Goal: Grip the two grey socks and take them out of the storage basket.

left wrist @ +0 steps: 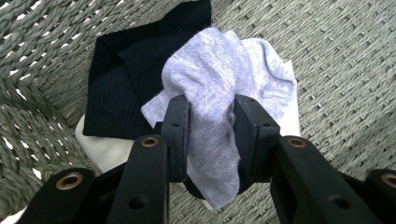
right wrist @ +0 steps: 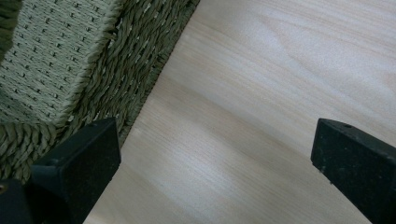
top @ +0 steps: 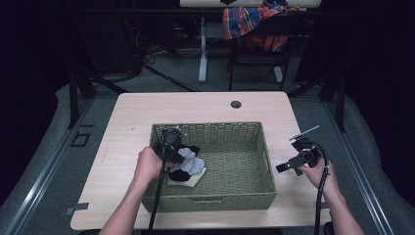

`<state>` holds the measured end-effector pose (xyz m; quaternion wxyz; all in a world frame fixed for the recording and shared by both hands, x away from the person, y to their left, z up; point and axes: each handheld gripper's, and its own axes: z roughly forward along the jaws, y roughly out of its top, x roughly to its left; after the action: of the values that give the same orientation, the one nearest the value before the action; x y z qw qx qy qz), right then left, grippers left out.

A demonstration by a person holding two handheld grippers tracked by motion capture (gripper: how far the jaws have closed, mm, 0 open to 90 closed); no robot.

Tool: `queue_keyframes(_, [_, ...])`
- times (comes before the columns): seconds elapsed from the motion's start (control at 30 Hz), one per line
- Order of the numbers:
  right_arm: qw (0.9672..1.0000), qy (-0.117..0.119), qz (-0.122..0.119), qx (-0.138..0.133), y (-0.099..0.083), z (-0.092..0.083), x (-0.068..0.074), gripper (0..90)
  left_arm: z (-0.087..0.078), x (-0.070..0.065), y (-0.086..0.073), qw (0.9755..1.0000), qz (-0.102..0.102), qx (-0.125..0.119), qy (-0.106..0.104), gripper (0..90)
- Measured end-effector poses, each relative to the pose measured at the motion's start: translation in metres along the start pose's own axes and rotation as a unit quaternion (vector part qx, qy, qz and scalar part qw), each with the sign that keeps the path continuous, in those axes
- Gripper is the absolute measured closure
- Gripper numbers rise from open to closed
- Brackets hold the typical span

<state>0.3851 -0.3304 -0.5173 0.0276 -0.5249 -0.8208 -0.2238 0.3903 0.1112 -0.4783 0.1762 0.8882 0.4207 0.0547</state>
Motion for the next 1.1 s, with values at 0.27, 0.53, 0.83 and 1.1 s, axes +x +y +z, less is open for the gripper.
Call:
queue_keyframes(0.27, [1.0,-0.001,0.002,-0.001,0.0,0.0,0.0,1.3,-0.007,0.002,-0.001,1.0,0.001,0.002,0.002,70.1])
queue_keyframes(0.53, [1.0,0.0,0.0,0.0,0.0,0.0,0.0,1.3,-0.004,0.003,0.0,0.9999,-0.007,-0.002,0.011,57.2])
queue_keyframes(0.83, [0.9998,0.002,-0.011,0.015,0.001,-0.001,0.0,1.3,0.003,-0.009,0.02,0.9981,0.025,0.0,0.055,41.1])
queue_keyframes(1.1, [0.9997,0.003,-0.012,0.02,0.001,-0.001,-0.001,1.3,0.012,-0.013,0.024,0.9963,0.051,0.01,0.068,64.8])
